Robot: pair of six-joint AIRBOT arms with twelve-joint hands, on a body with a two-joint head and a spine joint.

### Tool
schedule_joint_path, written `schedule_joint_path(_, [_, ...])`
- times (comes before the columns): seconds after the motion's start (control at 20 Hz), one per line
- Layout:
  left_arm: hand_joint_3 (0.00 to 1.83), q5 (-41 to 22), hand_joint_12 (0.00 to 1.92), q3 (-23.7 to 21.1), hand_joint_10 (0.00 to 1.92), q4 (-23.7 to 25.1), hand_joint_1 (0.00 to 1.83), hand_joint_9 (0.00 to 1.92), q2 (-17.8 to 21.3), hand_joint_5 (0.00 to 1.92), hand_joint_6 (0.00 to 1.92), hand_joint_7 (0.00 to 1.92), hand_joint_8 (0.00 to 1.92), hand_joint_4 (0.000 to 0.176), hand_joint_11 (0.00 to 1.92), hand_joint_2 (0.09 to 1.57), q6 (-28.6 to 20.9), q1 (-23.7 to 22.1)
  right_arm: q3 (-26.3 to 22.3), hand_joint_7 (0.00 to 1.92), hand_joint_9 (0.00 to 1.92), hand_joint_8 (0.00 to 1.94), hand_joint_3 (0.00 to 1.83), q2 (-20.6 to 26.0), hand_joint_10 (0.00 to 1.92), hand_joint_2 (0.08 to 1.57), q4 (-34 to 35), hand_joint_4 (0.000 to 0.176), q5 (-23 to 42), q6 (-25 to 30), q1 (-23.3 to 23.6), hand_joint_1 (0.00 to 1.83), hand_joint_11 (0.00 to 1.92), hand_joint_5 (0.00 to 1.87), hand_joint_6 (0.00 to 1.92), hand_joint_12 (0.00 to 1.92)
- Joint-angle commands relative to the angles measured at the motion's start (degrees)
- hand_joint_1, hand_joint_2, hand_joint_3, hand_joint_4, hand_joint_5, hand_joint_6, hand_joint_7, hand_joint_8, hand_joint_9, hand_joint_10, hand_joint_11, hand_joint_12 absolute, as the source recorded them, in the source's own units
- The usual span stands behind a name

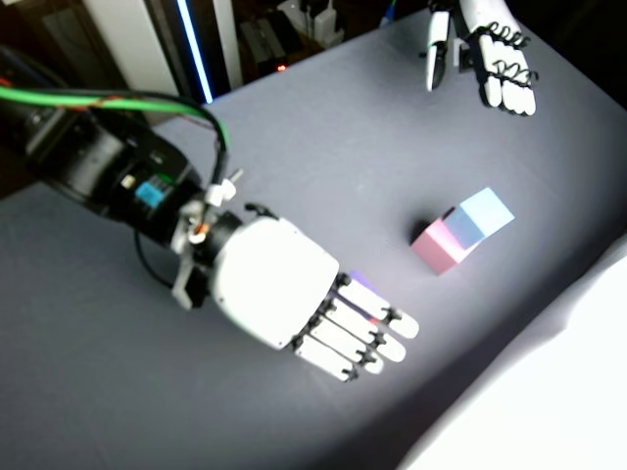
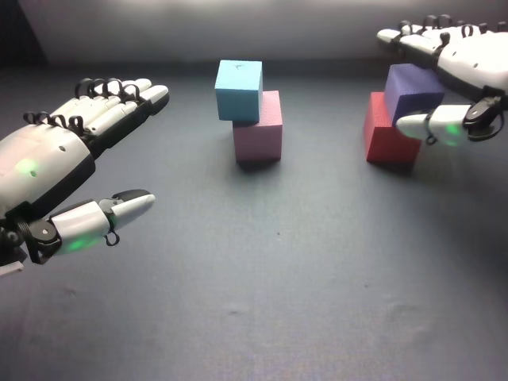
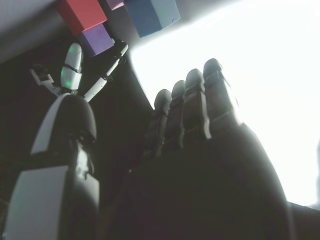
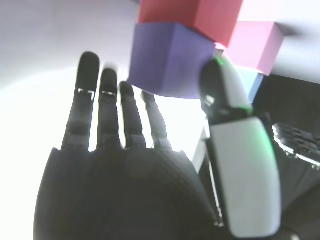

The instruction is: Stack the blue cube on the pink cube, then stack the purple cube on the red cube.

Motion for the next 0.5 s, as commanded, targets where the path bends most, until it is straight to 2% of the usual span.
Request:
schedule_joint_path(0.0, [0.0, -7.43, 0.0, 0.15, 0.0, -0.45, 0.79, 0.0, 0.03, 0.07, 0.0, 0.0, 0.0, 0.0, 0.0, 1.31, -0.35, -0.18, -0.32, 0.0, 0.02, 0.0, 0.0, 0.9, 0.05, 1.17, -0.49, 0.137, 7.78, -0.18, 0.39, 0.76, 0.0, 0.0, 0.0, 1.42])
schedule_joint_path(0.05, [0.0, -7.55, 0.0, 0.07, 0.0, -0.55, 0.8, 0.0, 0.03, 0.07, 0.0, 0.0, 0.0, 0.0, 0.0, 1.31, -0.36, -0.05, -1.35, 0.0, 0.0, 0.0, 0.0, 1.59, 0.01, 1.16, -0.49, 0.14, 8.93, -0.2, 0.39, 0.78, 0.0, 0.0, 0.0, 1.23])
schedule_joint_path(0.1, [0.0, -7.67, 0.0, -0.02, 0.0, -0.6, 0.81, 0.0, 0.04, 0.07, 0.0, 0.0, 0.0, 0.0, 0.0, 1.3, -0.36, 0.09, -2.56, 0.0, 0.0, 0.0, 0.0, 2.41, 0.0, 1.18, -0.5, 0.127, 10.45, -0.22, 0.37, 0.72, 0.0, 0.0, 0.0, 0.3])
schedule_joint_path(0.15, [0.0, -7.84, 0.0, -0.13, 0.0, -0.7, 0.81, 0.0, 0.04, 0.06, 0.0, 0.0, 0.0, 0.004, 0.0, 1.29, -0.36, 0.22, -4.14, 0.0, 0.0, 0.0, 0.0, 3.54, 0.0, 1.17, -0.58, 0.111, 12.43, -0.22, 0.05, 0.66, 0.0, 0.0, 0.0, 0.36])
schedule_joint_path(0.2, [0.0, -8.17, 0.0, -0.29, 0.0, -0.88, 0.81, 0.0, 0.08, 0.06, 0.0, 0.0, 0.0, 0.005, 0.0, 1.28, -0.36, 0.46, -5.91, 0.0, 0.0, 0.0, 0.0, 5.12, 0.0, 1.17, -0.88, 0.111, 14.72, -0.22, -0.81, 0.67, 0.0, 0.0, 0.0, 0.6])
schedule_joint_path(0.25, [0.0, -8.98, 0.0, -0.63, 0.0, -1.28, 0.82, 0.0, 0.24, 0.05, 0.0, 0.0, 0.0, 0.009, 0.0, 1.28, -0.36, 1.01, -9.31, 0.0, 0.0, 0.0, 0.0, 7.71, 0.0, 1.15, -1.68, 0.163, 19.27, -0.21, -2.67, 0.65, 0.0, 0.0, 0.0, 0.43])
schedule_joint_path(0.3, [0.0, -9.29, 0.0, -0.74, 0.0, -1.4, 0.79, 0.0, 0.32, 0.04, 0.0, 0.0, 0.0, 0.0, 0.0, 1.28, -0.36, 1.23, -10.49, 0.0, 0.0, 0.0, 0.0, 8.5, 0.0, 1.16, -1.97, 0.162, 20.94, -0.21, -3.28, 0.6, 0.0, 0.0, 0.0, 0.09])
schedule_joint_path(0.35, [0.0, -10.03, 0.0, -1.04, 0.0, -1.8, 0.78, 0.0, 0.48, 0.04, 0.0, 0.0, 0.0, 0.0, 0.0, 1.28, -0.36, 1.66, -13.35, 0.0, 0.0, 0.0, 0.0, 10.53, 0.0, 1.15, -2.91, 0.164, 24.81, -0.21, -5.06, 0.61, 0.0, 0.0, 0.0, 0.02])
schedule_joint_path(0.4, [0.0, -10.96, 0.0, -1.39, 0.0, -2.22, 0.75, 0.0, 0.66, 0.03, 0.0, 0.0, 0.0, 0.0, 0.0, 1.28, -0.36, 2.2, -16.69, 0.0, 0.0, 0.0, 0.0, 12.47, 0.0, 1.15, -4.09, 0.174, 29.97, -0.2, -7.61, 0.59, 0.0, 0.0, 0.0, 0.0])
schedule_joint_path(0.45, [0.0, -11.74, 0.0, -1.68, 0.0, -2.53, 0.73, 0.0, 0.81, 0.02, 0.0, 0.0, 0.0, 0.006, 0.0, 1.28, -0.35, 2.68, -19.05, 0.0, 0.0, 0.0, 0.0, 14.15, 0.0, 1.15, -4.72, 0.176, 33.64, -0.16, -9.8, 0.58, 0.0, 0.0, 0.0, 0.0])
